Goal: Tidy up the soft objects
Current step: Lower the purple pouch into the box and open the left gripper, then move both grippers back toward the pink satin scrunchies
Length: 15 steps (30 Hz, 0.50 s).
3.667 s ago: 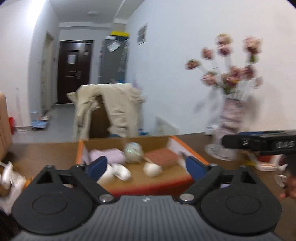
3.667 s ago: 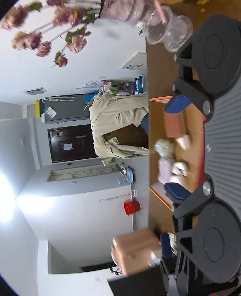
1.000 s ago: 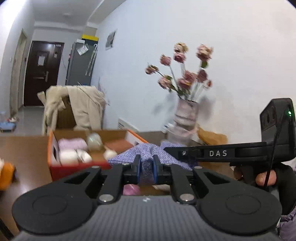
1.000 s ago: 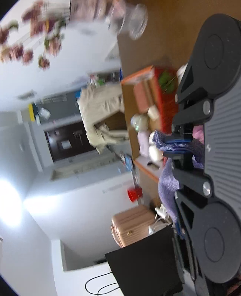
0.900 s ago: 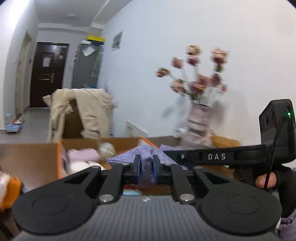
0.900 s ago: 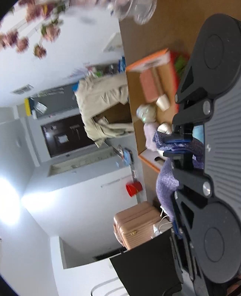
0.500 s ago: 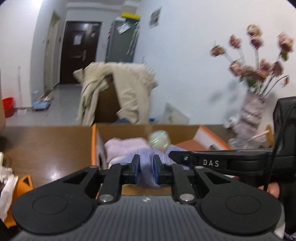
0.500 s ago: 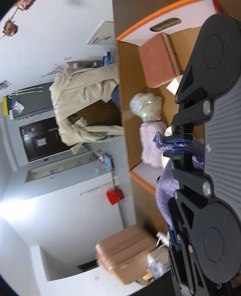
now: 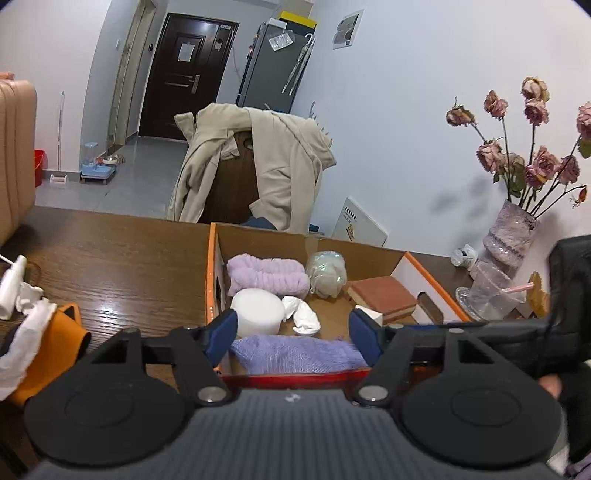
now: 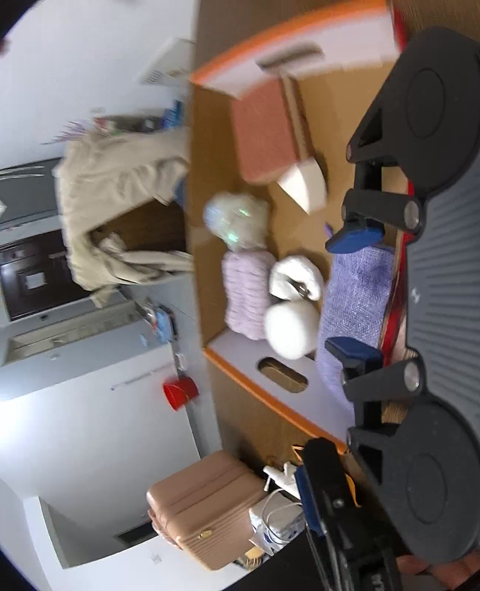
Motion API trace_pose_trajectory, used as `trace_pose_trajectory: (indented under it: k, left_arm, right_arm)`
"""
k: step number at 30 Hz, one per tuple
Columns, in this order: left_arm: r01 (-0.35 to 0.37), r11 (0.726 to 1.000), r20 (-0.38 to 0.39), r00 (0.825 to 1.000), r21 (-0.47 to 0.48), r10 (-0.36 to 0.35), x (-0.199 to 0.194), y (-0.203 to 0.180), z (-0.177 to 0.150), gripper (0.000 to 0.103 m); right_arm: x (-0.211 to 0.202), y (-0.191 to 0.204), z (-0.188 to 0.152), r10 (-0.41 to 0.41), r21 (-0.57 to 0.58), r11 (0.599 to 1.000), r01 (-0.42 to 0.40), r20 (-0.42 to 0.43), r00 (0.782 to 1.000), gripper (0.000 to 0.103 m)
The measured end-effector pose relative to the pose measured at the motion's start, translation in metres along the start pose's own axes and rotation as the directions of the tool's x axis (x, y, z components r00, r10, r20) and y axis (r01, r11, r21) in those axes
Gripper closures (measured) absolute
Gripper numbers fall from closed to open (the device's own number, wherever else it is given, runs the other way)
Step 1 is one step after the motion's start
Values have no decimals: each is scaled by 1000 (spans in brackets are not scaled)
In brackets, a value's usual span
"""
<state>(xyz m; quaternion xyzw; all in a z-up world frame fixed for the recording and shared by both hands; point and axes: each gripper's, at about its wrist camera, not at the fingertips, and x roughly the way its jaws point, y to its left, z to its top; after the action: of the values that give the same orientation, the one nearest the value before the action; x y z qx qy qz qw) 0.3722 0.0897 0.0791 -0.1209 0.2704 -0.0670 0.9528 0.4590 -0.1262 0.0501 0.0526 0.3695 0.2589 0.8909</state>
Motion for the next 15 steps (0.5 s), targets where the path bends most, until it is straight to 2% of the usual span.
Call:
trace_pose_trajectory:
  k: [2,4,8,11,13,15]
  left_arm:
    - [2,1000,12,1000,17,-2,-15,-7,0,25]
    - [2,999,19,1000,49,-3,-31,-16,-3,24]
    - [-2,997,38,999,82,-1,-65,-30,-15,16]
    - [-24,990,80,997,139,13,-92,-39,-40,6]
    - [-70,983,101,993,172,53,-111,-46,-63,6]
    - [-83,978,115,991,189,62,-132,-52,-84,4]
  right_arm:
    - [-30,3,2,-27,-11,1000,28,49,998,42]
    - [-57,7,3,-44,-30,998,46,83,996,40]
    - [-116,19,-6,-102,-80,990,116,167,981,25]
    - [-164,33,-34,-141,-128,975,180,272,952,13]
    - [-189,42,-60,-130,-173,965,197,338,932,10]
    - [-209,49,-88,-123,-190,960,207,377,918,5]
